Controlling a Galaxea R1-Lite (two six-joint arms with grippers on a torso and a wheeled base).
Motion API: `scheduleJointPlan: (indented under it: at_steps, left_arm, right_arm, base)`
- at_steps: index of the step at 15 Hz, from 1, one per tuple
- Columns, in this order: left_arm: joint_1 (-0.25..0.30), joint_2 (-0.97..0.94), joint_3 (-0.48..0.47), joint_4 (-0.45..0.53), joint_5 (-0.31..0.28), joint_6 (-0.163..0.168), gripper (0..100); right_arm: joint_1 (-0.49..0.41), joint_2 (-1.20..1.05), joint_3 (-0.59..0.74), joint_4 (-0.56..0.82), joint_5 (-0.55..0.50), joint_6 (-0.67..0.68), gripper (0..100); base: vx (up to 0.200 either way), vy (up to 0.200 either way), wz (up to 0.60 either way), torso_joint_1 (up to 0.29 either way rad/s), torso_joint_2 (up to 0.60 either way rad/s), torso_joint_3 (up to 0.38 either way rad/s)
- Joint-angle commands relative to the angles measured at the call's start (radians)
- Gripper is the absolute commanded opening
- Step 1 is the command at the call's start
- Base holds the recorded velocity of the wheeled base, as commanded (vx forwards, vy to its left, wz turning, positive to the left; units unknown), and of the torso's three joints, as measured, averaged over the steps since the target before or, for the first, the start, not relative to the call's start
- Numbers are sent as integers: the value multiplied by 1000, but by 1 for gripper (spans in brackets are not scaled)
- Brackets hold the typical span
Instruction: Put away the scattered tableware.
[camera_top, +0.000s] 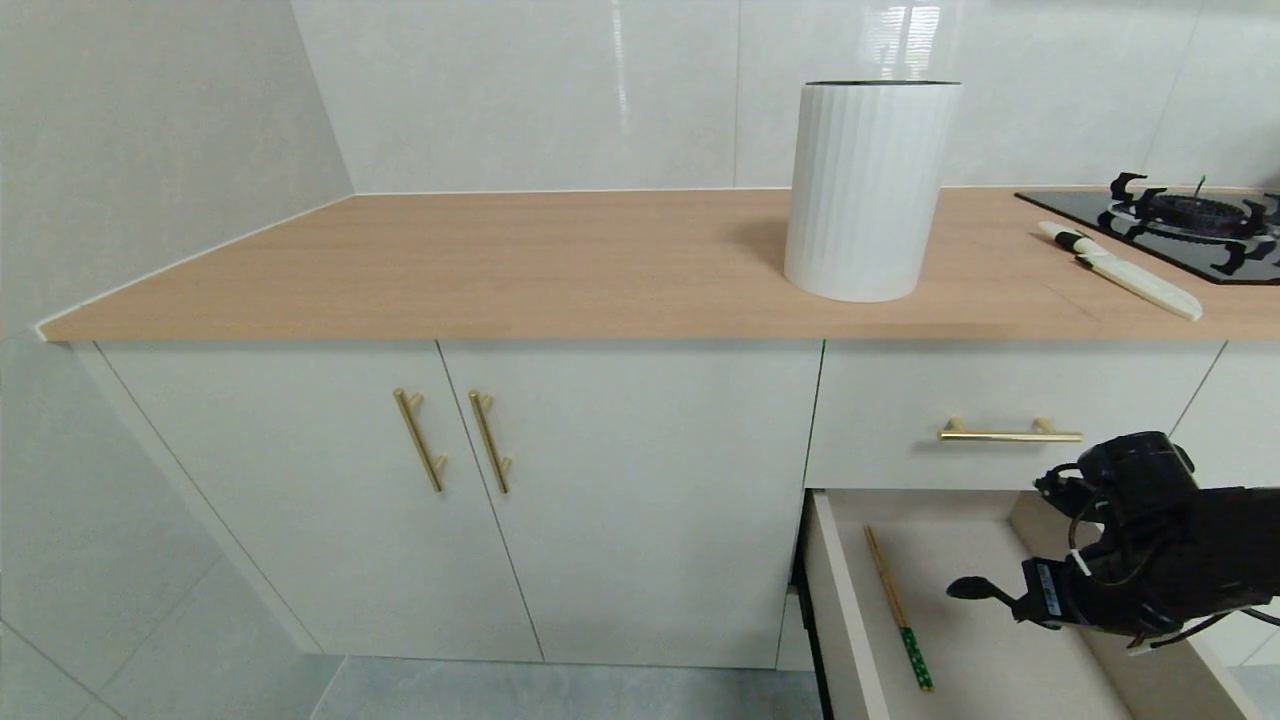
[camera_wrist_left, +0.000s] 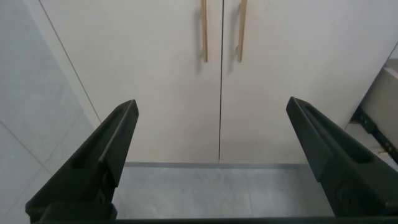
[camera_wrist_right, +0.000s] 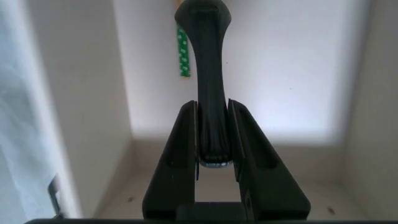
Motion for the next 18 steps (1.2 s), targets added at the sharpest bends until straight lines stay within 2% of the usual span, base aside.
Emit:
scheduleJointPlan:
  at_steps: [1, 5, 11, 13, 15, 16, 18]
  left_arm:
    - [0, 0, 0, 0, 0, 0, 100]
    - [0, 0, 0, 0, 0, 0, 100]
    - [0, 0, 0, 0, 0, 0, 100]
    - [0, 0, 0, 0, 0, 0, 100]
    - [0, 0, 0, 0, 0, 0, 100]
    - [0, 0, 0, 0, 0, 0, 100]
    - [0, 0, 0, 0, 0, 0, 100]
  right_arm:
    - [-1, 6, 1, -1, 0, 0, 0]
    - [-1, 3, 9, -34, 1, 1, 0]
    - [-2, 13, 49, -157, 1, -2, 0]
    - [-13, 99, 60, -292, -17, -5, 0]
    - [-14, 158, 58, -330, -59, -5, 0]
    - [-16, 249, 60, -393, -103, -6, 0]
    - [-13, 316, 77, -495, -106, -6, 0]
  base:
    - [0, 0, 0, -71, 427, 349]
    - [0, 0, 0, -30, 355, 314]
    - [0, 0, 0, -2, 34, 26]
    - [0, 0, 0, 0, 0, 0]
    - [0, 0, 0, 0, 0, 0]
    - [0, 0, 0, 0, 0, 0]
    - [0, 0, 0, 0, 0, 0]
